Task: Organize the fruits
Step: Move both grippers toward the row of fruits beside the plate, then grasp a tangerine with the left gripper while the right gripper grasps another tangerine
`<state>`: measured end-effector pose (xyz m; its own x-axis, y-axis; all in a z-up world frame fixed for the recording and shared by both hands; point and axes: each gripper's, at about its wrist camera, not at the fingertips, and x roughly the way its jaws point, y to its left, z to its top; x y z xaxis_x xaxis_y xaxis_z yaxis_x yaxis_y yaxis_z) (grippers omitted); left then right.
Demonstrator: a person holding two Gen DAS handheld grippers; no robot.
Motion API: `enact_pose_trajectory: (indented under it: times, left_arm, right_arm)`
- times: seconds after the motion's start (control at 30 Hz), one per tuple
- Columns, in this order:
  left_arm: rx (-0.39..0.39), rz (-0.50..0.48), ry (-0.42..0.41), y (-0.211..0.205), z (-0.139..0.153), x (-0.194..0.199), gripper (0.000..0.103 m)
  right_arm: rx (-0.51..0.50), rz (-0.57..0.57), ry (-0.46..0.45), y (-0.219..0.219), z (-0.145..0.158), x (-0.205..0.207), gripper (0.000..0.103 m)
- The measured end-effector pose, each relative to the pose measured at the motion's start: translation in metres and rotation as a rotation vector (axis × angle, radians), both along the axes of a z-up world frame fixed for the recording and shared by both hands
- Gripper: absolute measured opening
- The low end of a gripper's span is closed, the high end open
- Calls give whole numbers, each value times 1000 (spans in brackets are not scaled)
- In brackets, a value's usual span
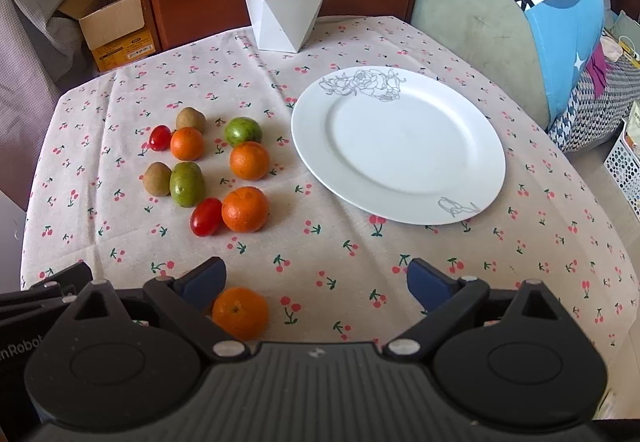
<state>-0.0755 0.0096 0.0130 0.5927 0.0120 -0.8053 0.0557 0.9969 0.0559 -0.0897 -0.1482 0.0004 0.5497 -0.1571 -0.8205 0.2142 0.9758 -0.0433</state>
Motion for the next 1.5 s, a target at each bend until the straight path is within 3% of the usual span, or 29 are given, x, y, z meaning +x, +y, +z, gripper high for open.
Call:
enact_pose_trajectory:
  times: [0.47,0.97,1.27,1.37,1.5]
  left_arm:
    - [-5,-44,-14,-12,0,-15,103]
    - [-66,-149,-45,-23,7,-37,103]
    - [-104,-302,-21,-40,2,-62,102]
    - [-105,-350,-7,-46,-4,-70,101]
    - [-76,-371,0,-51,-13,-72,95]
  right_arm:
    - [19,-1,-6,-11,-1,-13,91]
    - [159,42,-65,-45,3,-40,89]
    - [267,30,-88,-68,2,-48,69]
    - [337,67,-90,-66,0,-48,61]
    - [354,123,-102,-59,0,-47,57]
